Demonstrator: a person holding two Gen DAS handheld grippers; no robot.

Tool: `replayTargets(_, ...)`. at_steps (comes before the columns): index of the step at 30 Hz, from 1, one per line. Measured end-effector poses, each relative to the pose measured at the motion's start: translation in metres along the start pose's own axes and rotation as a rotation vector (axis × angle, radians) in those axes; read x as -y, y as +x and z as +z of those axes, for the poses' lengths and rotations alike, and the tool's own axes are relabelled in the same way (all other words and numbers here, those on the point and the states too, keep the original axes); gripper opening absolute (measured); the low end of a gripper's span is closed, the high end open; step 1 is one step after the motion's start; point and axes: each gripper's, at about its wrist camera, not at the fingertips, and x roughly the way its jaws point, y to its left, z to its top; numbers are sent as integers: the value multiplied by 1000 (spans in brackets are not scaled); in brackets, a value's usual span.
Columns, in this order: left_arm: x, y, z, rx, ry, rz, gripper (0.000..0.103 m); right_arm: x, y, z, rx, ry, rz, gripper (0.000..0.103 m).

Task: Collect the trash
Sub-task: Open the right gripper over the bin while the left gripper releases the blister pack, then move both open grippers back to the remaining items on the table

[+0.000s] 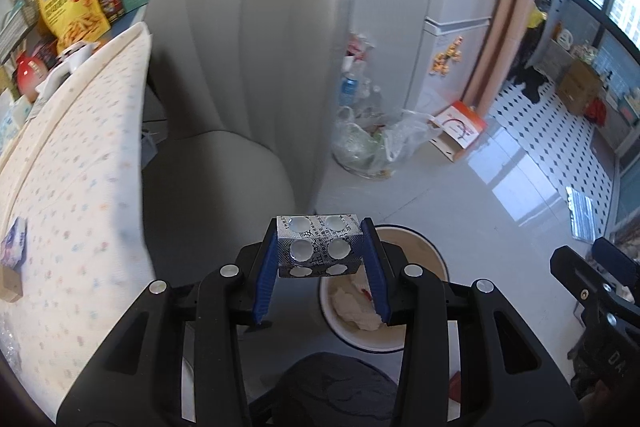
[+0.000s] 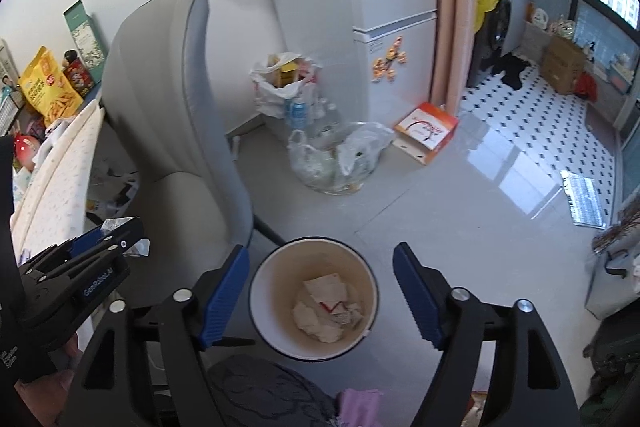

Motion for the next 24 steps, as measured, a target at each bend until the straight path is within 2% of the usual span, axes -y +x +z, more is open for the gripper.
replayTargets(5, 27, 1, -1, -3, 40, -28, 40, 18, -10, 2, 22, 12, -79, 84)
replayTargets(11, 48, 5, -1, -21, 67, -58, 41, 34, -19, 3, 40, 26, -122, 88)
replayTargets(12, 50, 6, -1, -27, 73, -66, 44, 36, -19, 3, 40, 28, -124, 88)
replayTargets(13, 52, 5, -1, -29, 82, -66, 58, 37, -20, 3, 41, 30, -126, 89)
replayTargets(16, 48, 0, -1, -2, 81, -35, 83, 37, -20, 3, 40, 36, -126, 89)
replayTargets(18, 43, -2, 0, 6, 74, 2, 90, 35, -21, 3, 44, 32, -127, 90)
replayTargets(24, 15, -12, 4, 18, 17, 44, 94, 20, -25, 5, 62, 0, -123, 92)
